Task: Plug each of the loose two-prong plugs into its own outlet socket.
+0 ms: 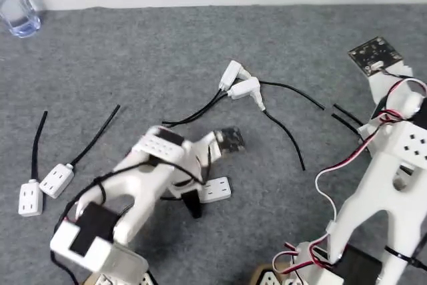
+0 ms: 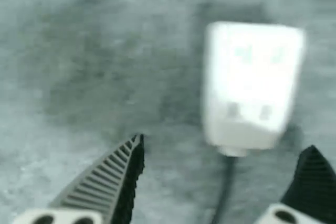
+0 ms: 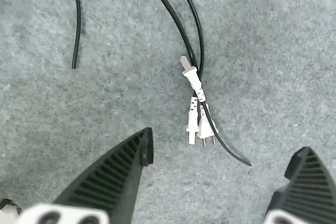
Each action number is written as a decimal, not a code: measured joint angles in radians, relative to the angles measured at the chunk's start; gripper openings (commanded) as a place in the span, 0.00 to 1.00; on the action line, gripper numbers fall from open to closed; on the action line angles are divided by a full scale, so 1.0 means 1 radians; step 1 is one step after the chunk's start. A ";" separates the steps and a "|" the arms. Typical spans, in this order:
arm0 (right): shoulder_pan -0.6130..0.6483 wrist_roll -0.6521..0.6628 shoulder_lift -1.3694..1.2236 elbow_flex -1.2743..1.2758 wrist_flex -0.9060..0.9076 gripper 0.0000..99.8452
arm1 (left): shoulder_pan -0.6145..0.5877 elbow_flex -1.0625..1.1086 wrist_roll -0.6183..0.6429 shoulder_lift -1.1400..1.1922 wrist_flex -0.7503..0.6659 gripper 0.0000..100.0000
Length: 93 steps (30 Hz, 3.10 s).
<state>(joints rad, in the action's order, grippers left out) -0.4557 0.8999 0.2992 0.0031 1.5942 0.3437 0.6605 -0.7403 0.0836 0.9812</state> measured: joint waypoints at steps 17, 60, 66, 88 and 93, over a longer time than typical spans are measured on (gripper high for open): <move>-0.002 0.031 0.000 0.006 0.012 0.39 | -0.037 -0.382 -0.015 0.282 0.150 0.42; -0.169 0.325 -0.459 0.138 -0.339 0.39 | -0.101 0.376 0.697 -0.859 -0.069 0.42; -0.155 0.325 -0.626 0.008 -0.339 0.39 | -0.130 0.635 0.700 -0.941 -0.342 0.42; -0.068 0.282 -0.770 -0.152 -0.318 0.17 | -0.074 0.684 0.658 -0.896 -0.453 0.42; -0.089 0.282 -0.770 -0.152 -0.318 0.31 | -0.068 0.684 0.654 -0.896 -0.453 0.42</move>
<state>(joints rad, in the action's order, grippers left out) -0.5447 1.1822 -0.4710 -0.1488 1.2766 0.2762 1.3449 -0.0867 -0.8124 0.5286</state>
